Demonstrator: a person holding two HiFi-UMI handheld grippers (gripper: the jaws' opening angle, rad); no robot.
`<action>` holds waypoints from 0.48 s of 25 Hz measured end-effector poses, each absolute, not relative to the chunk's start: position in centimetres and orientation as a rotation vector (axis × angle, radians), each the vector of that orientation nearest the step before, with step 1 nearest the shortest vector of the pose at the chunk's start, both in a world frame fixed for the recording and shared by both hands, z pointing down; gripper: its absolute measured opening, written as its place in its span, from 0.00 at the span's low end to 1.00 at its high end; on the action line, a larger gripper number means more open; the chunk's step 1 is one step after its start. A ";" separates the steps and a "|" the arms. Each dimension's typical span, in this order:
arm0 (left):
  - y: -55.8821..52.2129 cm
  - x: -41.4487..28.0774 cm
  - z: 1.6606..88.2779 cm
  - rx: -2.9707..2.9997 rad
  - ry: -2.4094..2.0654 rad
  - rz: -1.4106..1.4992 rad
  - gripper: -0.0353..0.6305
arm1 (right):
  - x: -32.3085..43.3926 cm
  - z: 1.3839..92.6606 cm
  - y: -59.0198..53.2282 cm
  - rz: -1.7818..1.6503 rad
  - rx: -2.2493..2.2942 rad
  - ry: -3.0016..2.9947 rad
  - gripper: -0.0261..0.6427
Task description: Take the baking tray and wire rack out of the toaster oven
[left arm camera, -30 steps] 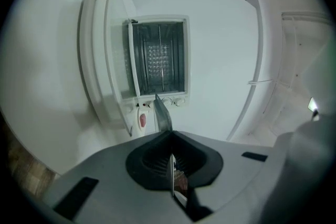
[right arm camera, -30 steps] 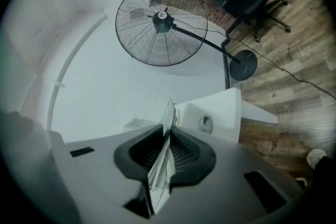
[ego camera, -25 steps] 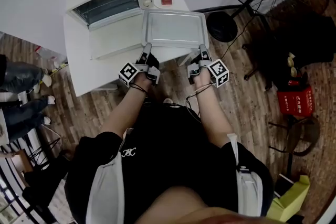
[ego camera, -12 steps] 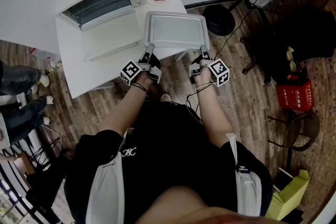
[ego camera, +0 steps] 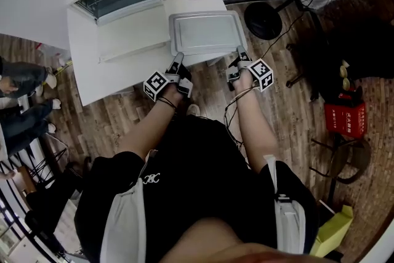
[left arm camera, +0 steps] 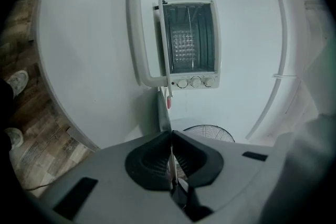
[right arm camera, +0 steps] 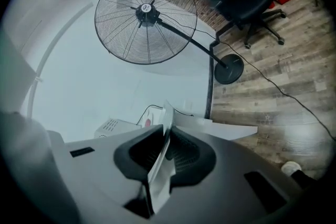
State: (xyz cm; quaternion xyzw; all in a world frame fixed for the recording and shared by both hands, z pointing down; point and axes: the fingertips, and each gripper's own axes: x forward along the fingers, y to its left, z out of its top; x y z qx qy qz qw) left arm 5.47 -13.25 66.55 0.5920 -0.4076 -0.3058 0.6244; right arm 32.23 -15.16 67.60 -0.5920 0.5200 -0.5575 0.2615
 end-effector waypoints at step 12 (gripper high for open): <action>-12.3 6.3 70.2 1.246 -1.017 -0.571 0.09 | 32.6 71.1 -16.6 -1.683 -1.730 1.418 0.14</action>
